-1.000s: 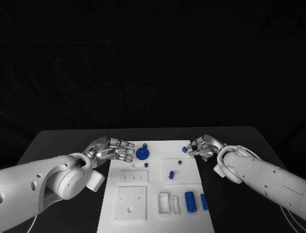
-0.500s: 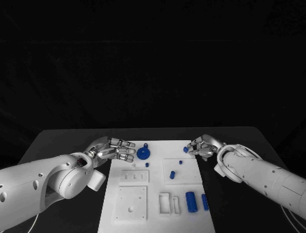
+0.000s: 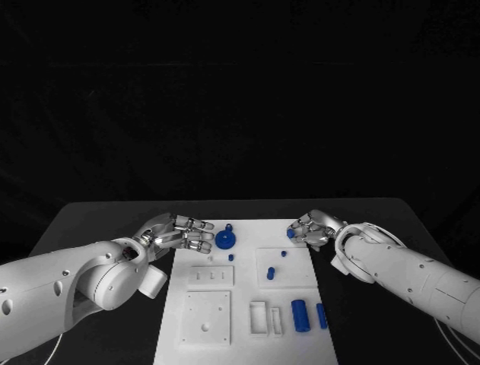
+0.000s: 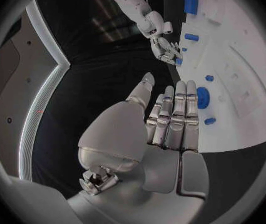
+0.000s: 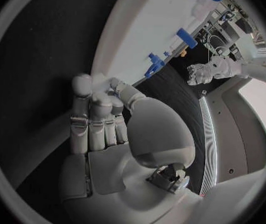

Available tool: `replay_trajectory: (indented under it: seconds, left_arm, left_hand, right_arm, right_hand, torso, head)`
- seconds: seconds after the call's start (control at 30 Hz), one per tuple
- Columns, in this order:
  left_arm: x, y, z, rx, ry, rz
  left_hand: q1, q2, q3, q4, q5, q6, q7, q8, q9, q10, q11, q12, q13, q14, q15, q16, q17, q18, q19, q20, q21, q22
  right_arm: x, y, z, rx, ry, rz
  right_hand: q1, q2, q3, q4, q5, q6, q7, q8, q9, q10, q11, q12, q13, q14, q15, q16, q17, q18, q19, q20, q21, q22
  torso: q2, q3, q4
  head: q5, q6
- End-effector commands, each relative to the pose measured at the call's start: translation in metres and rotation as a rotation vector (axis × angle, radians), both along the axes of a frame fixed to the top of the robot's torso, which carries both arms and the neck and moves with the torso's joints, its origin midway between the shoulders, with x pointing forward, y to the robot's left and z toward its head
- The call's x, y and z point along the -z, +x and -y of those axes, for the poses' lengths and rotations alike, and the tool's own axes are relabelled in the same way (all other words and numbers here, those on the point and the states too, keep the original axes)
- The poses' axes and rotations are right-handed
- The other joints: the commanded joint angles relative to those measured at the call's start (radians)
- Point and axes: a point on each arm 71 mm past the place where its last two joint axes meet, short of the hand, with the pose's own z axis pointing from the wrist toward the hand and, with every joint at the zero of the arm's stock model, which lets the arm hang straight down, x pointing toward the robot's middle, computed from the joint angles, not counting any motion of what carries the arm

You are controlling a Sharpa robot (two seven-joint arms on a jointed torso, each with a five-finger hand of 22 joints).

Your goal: Assemble the parts on the task board

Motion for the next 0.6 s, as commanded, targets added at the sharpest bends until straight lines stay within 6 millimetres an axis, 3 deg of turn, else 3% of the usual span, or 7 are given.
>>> replay_trajectory:
  seconds: [0.03, 0.47, 0.6]
  left_arm:
    - [-0.0009, -0.0007, 0.0027, 0.020, -0.011, 0.001]
    - [-0.0006, -0.0010, 0.0026, 0.023, -0.010, -0.005]
    - [-0.0004, -0.0010, 0.0028, 0.024, -0.009, -0.006]
  left_hand:
    - [0.003, -0.006, -0.002, 0.006, 0.000, -0.004, 0.001, 0.001, 0.000, -0.006, -0.002, 0.005, 0.002, 0.006, 0.003, -0.004, 0.001, -0.009, 0.005, 0.000, -0.006, 0.001]
    - [0.003, -0.006, -0.003, 0.008, -0.002, -0.006, 0.001, 0.001, 0.000, -0.006, -0.002, 0.005, 0.002, 0.006, 0.003, -0.004, 0.001, -0.009, 0.005, 0.000, -0.006, 0.001]
    - [0.003, -0.006, -0.003, 0.008, -0.002, -0.006, 0.001, 0.001, 0.000, -0.006, -0.002, 0.005, 0.002, 0.006, 0.003, -0.004, 0.001, -0.009, 0.005, 0.000, -0.006, 0.001]
  right_arm:
    - [0.0032, -0.0009, -0.0033, -0.033, -0.027, -0.024]
    - [0.0025, -0.0002, -0.0045, -0.030, -0.030, -0.015]
    - [0.0023, -0.0002, -0.0059, -0.031, -0.024, -0.016]
  right_hand:
    - [0.002, -0.007, -0.008, -0.002, 0.003, -0.015, -0.001, -0.003, 0.000, -0.001, -0.004, 0.001, 0.000, 0.000, -0.006, 0.002, 0.001, -0.020, 0.036, -0.006, 0.002, 0.004]
    - [-0.001, -0.005, -0.010, 0.001, 0.002, -0.007, 0.001, -0.002, 0.001, 0.003, -0.004, 0.005, 0.001, 0.002, -0.007, 0.005, 0.004, -0.020, 0.039, -0.007, 0.005, 0.009]
    - [-0.007, 0.002, -0.010, 0.005, -0.007, 0.043, 0.009, -0.002, 0.002, 0.003, 0.001, 0.010, 0.005, 0.002, -0.004, 0.007, 0.006, -0.019, 0.039, -0.004, 0.003, 0.012]
  torso:
    - [-0.001, -0.0003, -0.0008]
    - [-0.001, 0.0009, -0.0017]
    - [-0.001, 0.0014, -0.0022]
  head:
    - [0.002, -0.001]
    - [0.002, 0.001]
    - [0.001, 0.002]
